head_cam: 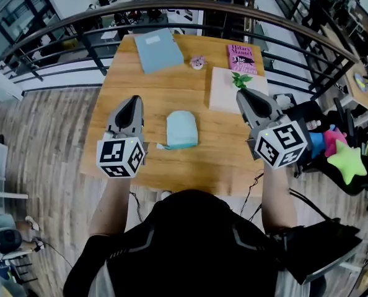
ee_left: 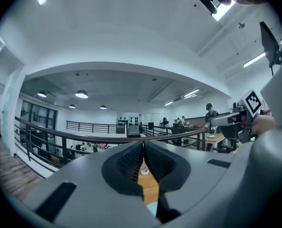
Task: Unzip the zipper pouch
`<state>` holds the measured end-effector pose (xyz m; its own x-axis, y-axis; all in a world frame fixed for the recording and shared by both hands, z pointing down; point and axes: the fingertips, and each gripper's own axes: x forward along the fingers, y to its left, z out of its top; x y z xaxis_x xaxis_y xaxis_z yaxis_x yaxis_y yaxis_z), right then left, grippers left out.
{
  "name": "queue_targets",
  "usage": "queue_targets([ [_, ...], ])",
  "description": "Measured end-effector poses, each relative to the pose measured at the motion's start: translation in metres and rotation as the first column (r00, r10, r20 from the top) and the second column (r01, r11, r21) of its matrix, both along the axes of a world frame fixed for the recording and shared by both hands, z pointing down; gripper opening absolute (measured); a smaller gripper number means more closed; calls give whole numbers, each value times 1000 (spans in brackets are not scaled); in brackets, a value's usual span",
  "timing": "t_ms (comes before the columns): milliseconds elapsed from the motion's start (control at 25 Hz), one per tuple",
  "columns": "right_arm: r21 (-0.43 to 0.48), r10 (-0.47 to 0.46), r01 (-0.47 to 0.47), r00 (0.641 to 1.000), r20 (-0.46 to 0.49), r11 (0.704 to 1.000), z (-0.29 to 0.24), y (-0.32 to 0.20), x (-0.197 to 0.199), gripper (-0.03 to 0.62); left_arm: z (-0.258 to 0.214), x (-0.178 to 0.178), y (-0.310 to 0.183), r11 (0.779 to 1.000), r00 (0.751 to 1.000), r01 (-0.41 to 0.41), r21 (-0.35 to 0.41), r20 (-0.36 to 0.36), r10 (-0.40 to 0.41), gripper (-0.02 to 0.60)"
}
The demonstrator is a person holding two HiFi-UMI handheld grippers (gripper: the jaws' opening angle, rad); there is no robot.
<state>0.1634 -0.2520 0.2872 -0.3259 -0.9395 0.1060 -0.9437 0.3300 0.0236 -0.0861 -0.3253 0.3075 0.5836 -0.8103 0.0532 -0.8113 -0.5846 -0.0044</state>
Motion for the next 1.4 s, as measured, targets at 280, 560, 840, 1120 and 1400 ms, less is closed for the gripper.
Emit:
queue_targets([
  [280,6,-21,21,1000,-7,1000,-4,0,-6,9,5,6,9,997,998,-55,-57,-11,54,31],
  [560,-1,25,-25,998,-59,1000,-3,-4,-4,8,10,6,19,996,999,-47,-77,-2,47,29],
  [840,-2,15,-15,997,-77,1000,-2,-7,-9,8,11,0,18,997,1000,-11,-77,-14,10,29],
  [1120,9,52,-51,995,-84,999,-4,-5,-5,8,4,-1,20,997,1000,-13,-79,-27,11,29],
  [1400,21,70,-69,995,-76,997,-7,-5,0,8,-9,-2,19,999,1000,-6,-54,-13,5,29],
])
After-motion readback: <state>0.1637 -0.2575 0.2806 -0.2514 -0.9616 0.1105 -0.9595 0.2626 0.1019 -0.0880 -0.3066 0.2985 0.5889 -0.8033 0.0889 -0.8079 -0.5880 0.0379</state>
